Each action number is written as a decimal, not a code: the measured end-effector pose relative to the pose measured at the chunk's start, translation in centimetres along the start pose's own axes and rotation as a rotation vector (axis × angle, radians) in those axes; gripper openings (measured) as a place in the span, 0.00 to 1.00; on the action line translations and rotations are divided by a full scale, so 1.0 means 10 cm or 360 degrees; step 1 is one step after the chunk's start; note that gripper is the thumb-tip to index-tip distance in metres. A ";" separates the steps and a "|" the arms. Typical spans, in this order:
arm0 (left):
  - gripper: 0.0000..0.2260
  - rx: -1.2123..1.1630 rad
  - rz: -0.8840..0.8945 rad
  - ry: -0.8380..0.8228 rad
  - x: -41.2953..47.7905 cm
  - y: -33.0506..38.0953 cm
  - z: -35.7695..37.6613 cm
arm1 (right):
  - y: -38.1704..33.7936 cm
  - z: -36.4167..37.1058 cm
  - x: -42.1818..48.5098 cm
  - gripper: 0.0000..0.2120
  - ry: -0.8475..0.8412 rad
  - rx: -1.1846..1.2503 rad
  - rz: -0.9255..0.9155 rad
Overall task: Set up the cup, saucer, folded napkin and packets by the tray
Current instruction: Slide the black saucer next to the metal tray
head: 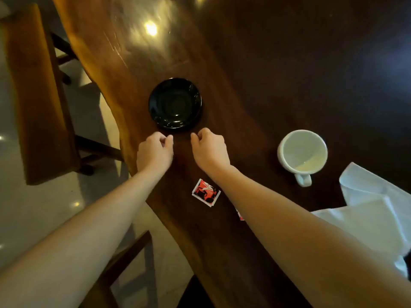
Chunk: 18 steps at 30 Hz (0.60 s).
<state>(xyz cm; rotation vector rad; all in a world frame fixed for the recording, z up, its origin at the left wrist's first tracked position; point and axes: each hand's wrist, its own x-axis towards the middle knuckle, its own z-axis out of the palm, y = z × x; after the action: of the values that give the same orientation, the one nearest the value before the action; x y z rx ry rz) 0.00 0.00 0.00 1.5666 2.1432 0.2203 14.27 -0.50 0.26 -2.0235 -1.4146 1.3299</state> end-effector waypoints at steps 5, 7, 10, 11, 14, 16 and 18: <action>0.18 -0.0538 -0.0571 0.0018 0.40 0.00 0.12 | -0.09 0.24 0.42 0.12 -0.0015 0.0616 0.0234; 0.17 -0.0629 -0.0591 0.0009 0.51 0.00 0.13 | -0.14 0.29 0.51 0.10 -0.0031 0.0776 0.0318; 0.15 -0.0752 -0.0565 -0.0009 0.62 -0.04 0.11 | -0.22 0.36 0.55 0.07 -0.0034 0.0952 0.0403; 0.14 -0.0792 -0.0563 -0.0022 0.65 -0.05 0.12 | -0.24 0.38 0.56 0.08 -0.0028 0.0974 0.0428; 0.12 -0.0893 -0.0593 -0.0073 0.70 -0.06 0.12 | -0.30 0.39 0.55 0.07 -0.0035 0.1035 0.0508; 0.11 -0.0917 -0.0637 -0.0104 0.70 -0.08 0.12 | -0.35 0.31 0.47 0.06 -0.0082 0.1128 0.0602; 0.10 -0.0927 -0.0655 -0.0150 0.65 -0.09 0.13 | -0.38 0.24 0.35 0.12 -0.0143 0.1367 0.0780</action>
<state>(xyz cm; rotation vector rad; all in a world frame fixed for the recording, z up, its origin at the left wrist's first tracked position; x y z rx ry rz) -1.71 5.57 -3.33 0.7807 2.0222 0.5571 10.46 3.74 -0.02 -1.7255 -0.2238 1.8130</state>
